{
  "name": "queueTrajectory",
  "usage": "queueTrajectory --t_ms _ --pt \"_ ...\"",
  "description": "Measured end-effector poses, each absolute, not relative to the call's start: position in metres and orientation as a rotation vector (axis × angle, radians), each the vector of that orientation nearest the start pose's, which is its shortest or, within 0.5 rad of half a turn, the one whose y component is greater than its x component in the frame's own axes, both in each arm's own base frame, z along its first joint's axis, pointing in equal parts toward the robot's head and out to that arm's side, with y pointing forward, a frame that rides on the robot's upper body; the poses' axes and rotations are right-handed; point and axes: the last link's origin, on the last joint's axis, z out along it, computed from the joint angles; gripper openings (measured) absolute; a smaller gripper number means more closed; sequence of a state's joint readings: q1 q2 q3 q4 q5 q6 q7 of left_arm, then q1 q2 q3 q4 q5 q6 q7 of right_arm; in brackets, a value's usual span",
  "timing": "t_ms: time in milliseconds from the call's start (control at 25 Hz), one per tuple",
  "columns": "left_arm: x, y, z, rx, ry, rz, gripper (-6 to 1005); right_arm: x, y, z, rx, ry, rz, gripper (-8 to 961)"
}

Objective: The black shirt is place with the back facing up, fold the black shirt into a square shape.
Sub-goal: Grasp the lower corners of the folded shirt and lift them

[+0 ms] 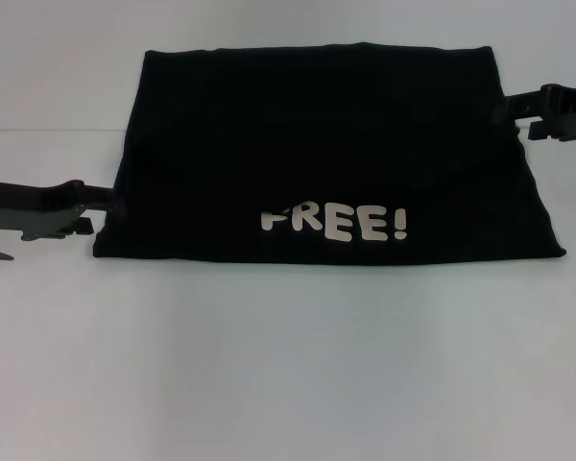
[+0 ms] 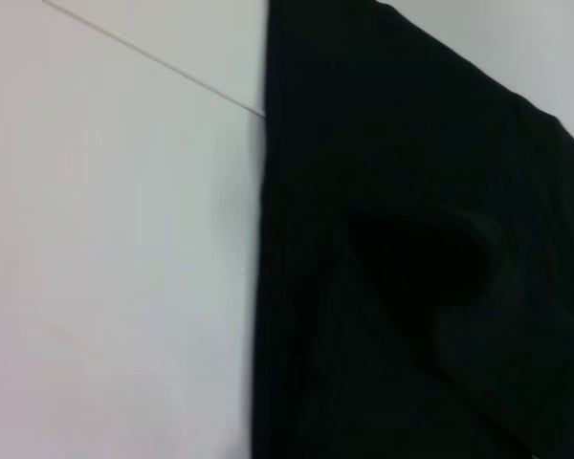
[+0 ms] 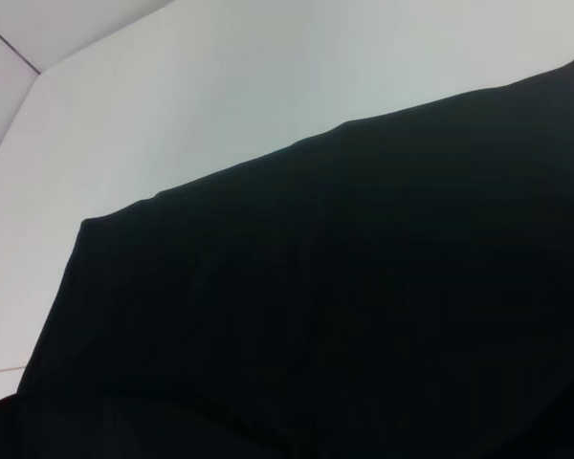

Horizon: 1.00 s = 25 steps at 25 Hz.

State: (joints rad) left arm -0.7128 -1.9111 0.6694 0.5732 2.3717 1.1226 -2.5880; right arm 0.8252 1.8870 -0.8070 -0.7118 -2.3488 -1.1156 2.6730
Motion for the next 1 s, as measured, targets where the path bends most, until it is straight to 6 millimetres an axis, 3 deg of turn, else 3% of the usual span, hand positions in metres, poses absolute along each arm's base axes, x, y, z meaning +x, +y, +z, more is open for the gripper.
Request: queueTrajectory --t_ms 480,1000 --pt "-0.317 0.421 0.050 -1.808 -1.779 -0.312 477 0.238 0.462 0.088 -1.972 1.580 0.374 716" --pt "-0.320 0.423 0.038 -1.792 -1.748 -0.274 474 0.239 0.462 0.088 -1.967 1.581 0.376 715"
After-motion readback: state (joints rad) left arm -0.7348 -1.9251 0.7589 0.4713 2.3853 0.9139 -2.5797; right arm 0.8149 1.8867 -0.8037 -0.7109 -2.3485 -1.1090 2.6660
